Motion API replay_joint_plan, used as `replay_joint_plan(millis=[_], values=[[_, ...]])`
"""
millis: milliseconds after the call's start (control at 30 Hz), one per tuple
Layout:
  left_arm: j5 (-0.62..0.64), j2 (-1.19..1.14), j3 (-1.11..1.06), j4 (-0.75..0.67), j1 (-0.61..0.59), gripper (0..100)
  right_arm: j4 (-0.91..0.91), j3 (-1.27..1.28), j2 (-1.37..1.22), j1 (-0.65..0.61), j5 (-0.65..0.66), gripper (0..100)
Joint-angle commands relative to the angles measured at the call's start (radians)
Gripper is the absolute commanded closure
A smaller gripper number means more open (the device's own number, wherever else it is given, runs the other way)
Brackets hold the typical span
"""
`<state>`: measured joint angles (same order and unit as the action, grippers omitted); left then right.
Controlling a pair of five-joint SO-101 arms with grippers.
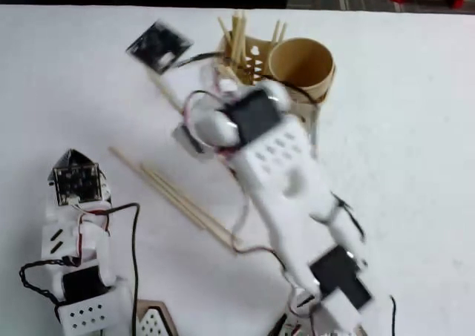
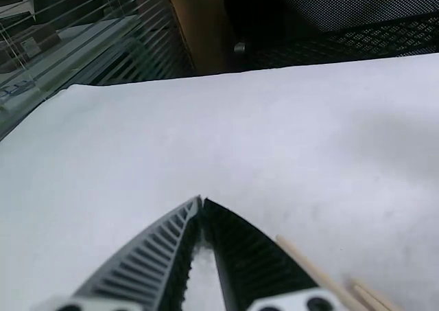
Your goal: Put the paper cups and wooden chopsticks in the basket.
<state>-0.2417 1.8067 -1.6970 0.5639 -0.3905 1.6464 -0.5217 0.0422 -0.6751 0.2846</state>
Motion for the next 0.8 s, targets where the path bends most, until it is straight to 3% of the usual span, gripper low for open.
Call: replay_joint_plan(millis=[0, 333, 767], values=[[0.0, 0.018, 0.003, -0.02, -0.001, 97, -0.116, -0.009, 0.174, 0.059, 0.003, 98.1], [0.0, 0.018, 0.003, -0.02, -0.001, 97, -0.536, 0.018, 0.271, 0.243, -0.135, 98.1], [0.0, 0.018, 0.003, -0.02, -0.001, 97, -1.115, 0.562, 0.272, 0.34, -0.152, 98.1]])
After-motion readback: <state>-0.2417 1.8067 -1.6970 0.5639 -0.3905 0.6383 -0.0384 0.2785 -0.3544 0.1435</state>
